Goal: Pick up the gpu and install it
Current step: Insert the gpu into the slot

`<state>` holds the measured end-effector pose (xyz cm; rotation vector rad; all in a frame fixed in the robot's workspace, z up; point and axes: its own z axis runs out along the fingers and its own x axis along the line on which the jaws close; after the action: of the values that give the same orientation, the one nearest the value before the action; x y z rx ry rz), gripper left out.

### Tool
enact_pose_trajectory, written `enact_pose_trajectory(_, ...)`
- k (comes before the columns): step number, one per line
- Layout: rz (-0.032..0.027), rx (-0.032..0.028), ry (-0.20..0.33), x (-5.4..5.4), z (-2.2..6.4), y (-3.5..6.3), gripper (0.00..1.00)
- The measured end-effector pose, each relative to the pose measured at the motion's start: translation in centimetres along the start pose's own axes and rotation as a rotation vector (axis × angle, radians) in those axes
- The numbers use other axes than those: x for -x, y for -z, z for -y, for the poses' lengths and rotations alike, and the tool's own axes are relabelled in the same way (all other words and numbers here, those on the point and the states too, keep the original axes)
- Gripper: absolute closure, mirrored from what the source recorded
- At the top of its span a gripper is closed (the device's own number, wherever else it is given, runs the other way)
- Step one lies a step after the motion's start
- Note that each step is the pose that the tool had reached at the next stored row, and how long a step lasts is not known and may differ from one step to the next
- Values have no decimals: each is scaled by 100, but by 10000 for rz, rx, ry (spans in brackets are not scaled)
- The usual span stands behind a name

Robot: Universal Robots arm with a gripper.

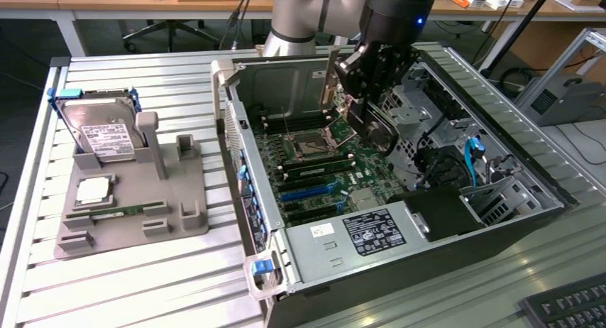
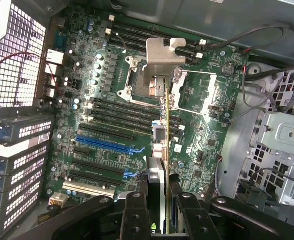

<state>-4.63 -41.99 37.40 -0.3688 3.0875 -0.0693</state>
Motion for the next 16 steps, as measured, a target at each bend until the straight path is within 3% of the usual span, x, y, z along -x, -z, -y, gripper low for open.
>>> enact_pose_trajectory(16, 25, 10, 529, -1, 2, 0, 73)
